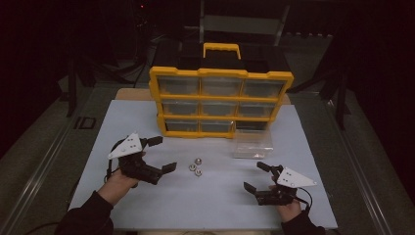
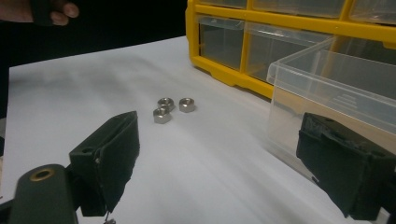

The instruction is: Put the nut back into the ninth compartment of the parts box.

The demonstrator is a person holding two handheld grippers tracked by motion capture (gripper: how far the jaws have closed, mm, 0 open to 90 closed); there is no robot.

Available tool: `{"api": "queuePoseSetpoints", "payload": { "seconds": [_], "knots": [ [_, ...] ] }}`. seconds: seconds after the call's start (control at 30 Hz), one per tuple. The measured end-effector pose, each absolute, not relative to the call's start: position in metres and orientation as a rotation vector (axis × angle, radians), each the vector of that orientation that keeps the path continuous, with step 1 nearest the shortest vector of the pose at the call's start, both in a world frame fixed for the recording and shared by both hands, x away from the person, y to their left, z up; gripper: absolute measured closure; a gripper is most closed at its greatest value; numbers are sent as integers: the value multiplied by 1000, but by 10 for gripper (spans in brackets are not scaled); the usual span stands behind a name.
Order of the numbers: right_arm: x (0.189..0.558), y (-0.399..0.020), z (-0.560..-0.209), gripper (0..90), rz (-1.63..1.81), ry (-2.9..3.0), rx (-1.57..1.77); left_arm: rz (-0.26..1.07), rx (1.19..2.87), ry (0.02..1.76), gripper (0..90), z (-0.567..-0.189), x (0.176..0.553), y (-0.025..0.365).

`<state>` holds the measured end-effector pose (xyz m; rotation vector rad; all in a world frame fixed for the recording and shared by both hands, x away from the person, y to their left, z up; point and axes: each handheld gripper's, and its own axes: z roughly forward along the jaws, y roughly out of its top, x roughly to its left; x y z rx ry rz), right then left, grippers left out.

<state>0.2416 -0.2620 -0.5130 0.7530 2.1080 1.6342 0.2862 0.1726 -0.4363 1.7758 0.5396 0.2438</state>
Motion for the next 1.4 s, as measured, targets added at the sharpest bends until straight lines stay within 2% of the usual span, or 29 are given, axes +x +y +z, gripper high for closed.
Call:
{"api": "queuePoseSetpoints", "payload": {
  "seconds": [0.63,0.83,1.03,1.2,1.33,1.4],
  "knots": [
    [242,-262,-514,134,1637,2125,759,173,1885,534,0,-472,319,120],
    [243,-262,-515,134,1641,2129,758,145,1948,621,54,-486,327,110],
    [243,-262,-515,134,1644,2133,760,171,2039,678,140,-497,330,108],
    [243,-262,-515,134,1642,2138,761,156,2071,687,163,-505,333,112],
    [243,-261,-515,134,1643,2141,762,169,2129,657,260,-510,331,109],
    [243,-261,-515,135,1643,2141,761,191,2167,666,272,-513,330,105]
  ]
}}
